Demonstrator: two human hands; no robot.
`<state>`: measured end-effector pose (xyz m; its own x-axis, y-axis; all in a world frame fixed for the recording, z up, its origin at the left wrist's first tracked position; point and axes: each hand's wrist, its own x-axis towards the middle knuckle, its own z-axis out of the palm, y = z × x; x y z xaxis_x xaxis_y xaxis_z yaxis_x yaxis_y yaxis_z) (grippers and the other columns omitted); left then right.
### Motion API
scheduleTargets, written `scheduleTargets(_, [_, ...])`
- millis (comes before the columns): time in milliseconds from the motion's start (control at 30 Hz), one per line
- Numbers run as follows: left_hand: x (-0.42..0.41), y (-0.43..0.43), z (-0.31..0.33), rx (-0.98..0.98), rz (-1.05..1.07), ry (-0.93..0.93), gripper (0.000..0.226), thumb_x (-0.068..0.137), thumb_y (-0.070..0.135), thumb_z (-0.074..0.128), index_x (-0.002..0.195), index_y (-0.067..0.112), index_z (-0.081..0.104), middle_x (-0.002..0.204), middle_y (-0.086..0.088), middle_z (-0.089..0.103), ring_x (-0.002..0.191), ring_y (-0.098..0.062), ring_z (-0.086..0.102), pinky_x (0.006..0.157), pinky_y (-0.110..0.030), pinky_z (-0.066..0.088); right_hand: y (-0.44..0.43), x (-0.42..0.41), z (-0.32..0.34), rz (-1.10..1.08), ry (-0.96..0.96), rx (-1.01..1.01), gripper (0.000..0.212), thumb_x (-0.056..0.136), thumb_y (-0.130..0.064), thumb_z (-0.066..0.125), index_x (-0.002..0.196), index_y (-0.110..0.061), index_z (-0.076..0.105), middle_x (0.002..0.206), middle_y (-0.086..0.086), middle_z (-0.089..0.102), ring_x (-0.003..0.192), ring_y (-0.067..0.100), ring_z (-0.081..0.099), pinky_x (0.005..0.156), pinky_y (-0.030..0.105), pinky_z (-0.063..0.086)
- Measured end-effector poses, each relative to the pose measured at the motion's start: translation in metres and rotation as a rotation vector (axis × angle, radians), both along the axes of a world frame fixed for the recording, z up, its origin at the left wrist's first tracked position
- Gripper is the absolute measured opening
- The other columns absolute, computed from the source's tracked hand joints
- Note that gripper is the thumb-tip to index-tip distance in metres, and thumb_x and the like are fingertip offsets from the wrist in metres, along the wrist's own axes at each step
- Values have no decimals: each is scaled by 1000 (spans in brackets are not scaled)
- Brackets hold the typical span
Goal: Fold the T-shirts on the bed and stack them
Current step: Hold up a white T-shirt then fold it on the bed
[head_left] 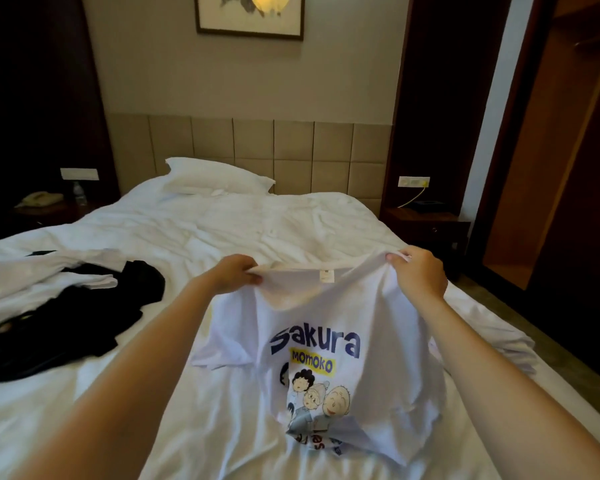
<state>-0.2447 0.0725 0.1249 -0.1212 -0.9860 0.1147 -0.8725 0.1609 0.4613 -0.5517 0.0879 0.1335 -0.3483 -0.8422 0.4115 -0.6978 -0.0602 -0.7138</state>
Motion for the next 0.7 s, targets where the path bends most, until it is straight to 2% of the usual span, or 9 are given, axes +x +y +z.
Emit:
scheduleTargets(67, [5, 10, 15, -88, 32, 89, 21, 90, 21, 61, 74, 10, 54, 71, -2, 49, 73, -18, 45, 59, -24, 30, 2, 2, 11, 14, -10, -32, 26, 94, -26, 53, 70, -17, 51, 73, -1, 52, 80, 26, 52, 58, 27, 32])
scheduleTargets(133, [8, 17, 29, -164, 51, 224, 33, 94, 25, 54, 66, 10, 49, 66, -3, 46, 66, -18, 42, 58, -25, 30, 5, 6, 24, 9, -44, -76, 19, 96, -24, 51, 86, -11, 60, 83, 1, 55, 84, 25, 53, 66, 28, 37])
scheduleTargets(200, [7, 26, 42, -250, 78, 296, 33, 98, 28, 47, 71, 8, 51, 69, -4, 47, 68, -20, 43, 60, -26, 32, 9, 11, 37, -2, -93, -136, 21, 98, -22, 48, 95, -7, 61, 88, 4, 55, 84, 24, 52, 69, 29, 37])
scheduleTargets(300, [0, 34, 62, -362, 119, 384, 30, 100, 30, 41, 84, 7, 52, 73, -3, 49, 76, -21, 45, 61, -25, 34, 15, 18, 59, 7, -180, -222, 25, 99, -20, 43, 97, -3, 61, 94, 11, 59, 83, 23, 51, 69, 29, 35])
scheduleTargets(433, [-4, 48, 93, -485, 154, 472, 22, 97, 30, 48, 90, 10, 54, 84, -2, 54, 83, -20, 49, 62, -27, 36, 23, 25, 85, -45, -159, -264, 34, 102, -25, 35, 105, -4, 62, 107, 16, 63, 96, 33, 57, 71, 30, 37])
scheduleTargets(533, [-4, 65, 115, -605, 193, 477, 22, 96, 27, 51, 101, 8, 59, 93, -2, 55, 88, -17, 48, 71, -25, 34, 33, 29, 102, -77, -120, -311, 37, 104, -29, 31, 107, -6, 60, 106, 14, 63, 97, 31, 59, 70, 30, 37])
scheduleTargets(633, [-1, 80, 136, -737, 247, 499, 28, 96, 29, 51, 108, 5, 59, 95, -3, 55, 88, -15, 48, 67, -18, 33, 41, 35, 122, -82, -110, -394, 37, 104, -30, 29, 105, -8, 59, 103, 12, 64, 95, 29, 60, 72, 31, 41])
scheduleTargets(700, [0, 90, 150, -798, 254, 514, 27, 96, 28, 51, 108, 5, 59, 96, -3, 56, 87, -14, 48, 69, -18, 33, 49, 39, 135, -74, -125, -454, 38, 104, -31, 28, 104, -8, 58, 102, 12, 64, 94, 30, 60, 75, 36, 45])
